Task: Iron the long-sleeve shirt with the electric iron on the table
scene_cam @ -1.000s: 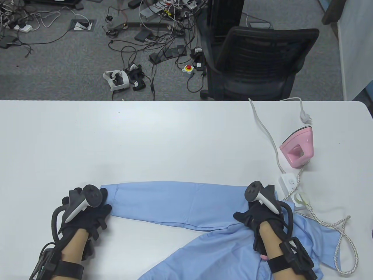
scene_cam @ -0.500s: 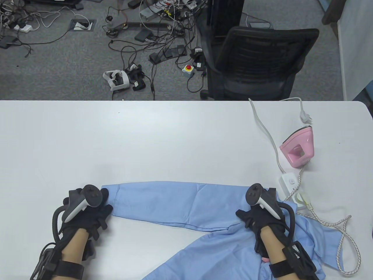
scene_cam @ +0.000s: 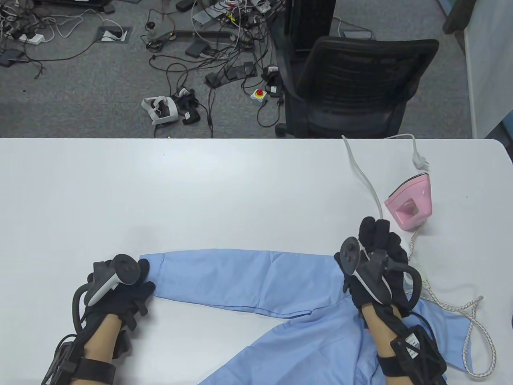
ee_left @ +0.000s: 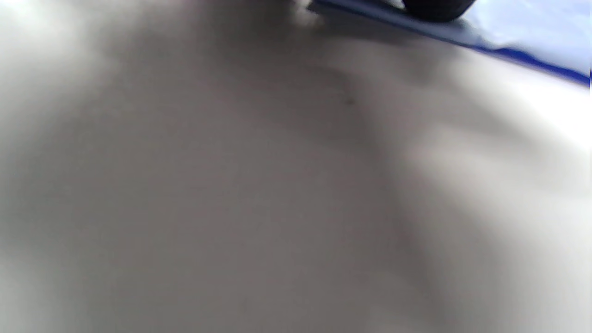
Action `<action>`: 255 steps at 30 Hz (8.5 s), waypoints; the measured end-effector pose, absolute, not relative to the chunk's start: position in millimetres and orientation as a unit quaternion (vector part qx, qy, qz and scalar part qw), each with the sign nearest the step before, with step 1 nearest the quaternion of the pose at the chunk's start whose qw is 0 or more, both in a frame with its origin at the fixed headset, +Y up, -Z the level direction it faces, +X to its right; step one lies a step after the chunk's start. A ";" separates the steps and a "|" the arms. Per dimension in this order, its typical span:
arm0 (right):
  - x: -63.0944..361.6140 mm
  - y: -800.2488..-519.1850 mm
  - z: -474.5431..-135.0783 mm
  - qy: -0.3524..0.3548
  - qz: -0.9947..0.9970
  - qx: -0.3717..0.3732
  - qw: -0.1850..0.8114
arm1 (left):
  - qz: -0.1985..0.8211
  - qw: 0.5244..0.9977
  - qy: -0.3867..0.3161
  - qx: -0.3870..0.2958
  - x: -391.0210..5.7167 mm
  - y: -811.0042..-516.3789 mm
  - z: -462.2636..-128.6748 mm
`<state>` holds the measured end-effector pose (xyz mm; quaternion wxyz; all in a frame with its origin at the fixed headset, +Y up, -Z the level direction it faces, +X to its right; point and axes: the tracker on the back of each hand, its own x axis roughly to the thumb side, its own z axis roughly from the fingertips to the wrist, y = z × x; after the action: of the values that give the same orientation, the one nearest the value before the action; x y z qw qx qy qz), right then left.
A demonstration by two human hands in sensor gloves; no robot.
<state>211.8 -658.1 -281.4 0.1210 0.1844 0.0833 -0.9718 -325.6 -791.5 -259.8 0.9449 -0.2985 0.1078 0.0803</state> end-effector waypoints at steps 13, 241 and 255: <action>319.0 -673.2 -371.3 0.074 -0.886 0.402 0.216 | 0.078 0.944 0.107 -0.301 -325.0 -791.8 -260.1; 84.8 -764.5 -266.7 -0.291 -0.724 0.236 -0.580 | 0.018 0.945 0.084 -0.317 -302.4 -789.1 -253.9; 34.7 -767.7 -270.4 -0.337 -0.729 0.175 -0.570 | 0.070 0.934 0.143 -0.318 -340.1 -790.8 -254.9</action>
<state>34.7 -767.7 -270.4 -0.5697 0.1750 -0.3365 -0.7291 -340.1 -790.8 -254.9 0.9344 -0.3185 0.1434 0.0699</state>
